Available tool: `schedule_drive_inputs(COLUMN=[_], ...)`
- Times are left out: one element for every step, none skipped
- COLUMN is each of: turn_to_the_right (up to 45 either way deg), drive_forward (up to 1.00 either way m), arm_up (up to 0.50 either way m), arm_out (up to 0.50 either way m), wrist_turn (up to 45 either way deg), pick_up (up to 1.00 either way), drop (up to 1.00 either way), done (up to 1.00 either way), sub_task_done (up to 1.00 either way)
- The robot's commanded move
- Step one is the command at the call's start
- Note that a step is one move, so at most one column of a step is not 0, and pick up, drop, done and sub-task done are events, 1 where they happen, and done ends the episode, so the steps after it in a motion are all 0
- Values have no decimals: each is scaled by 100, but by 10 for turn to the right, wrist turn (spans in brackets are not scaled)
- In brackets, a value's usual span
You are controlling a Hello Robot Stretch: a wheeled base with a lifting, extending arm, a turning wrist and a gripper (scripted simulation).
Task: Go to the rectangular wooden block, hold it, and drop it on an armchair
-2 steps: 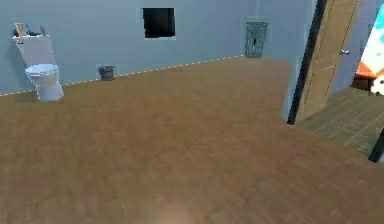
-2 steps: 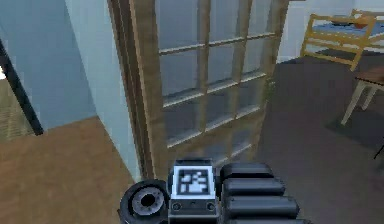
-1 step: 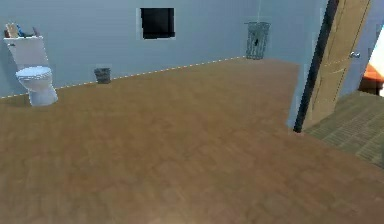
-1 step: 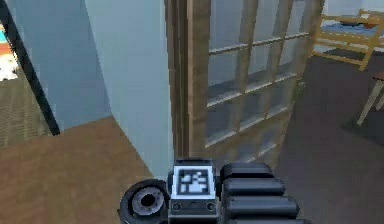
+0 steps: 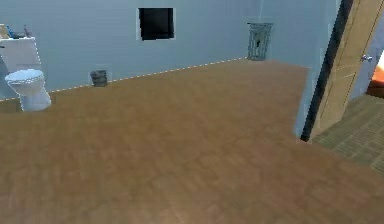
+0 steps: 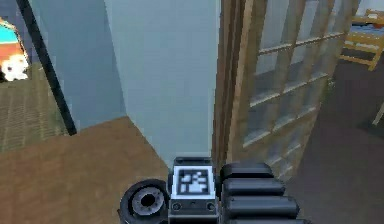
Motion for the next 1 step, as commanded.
schedule_drive_inputs(turn_to_the_right=[390], drive_forward=[0], arm_up=[0], arm_out=[0], wrist_turn=[0], pick_up=[0], drop=[0], done=[0], sub_task_done=[0])
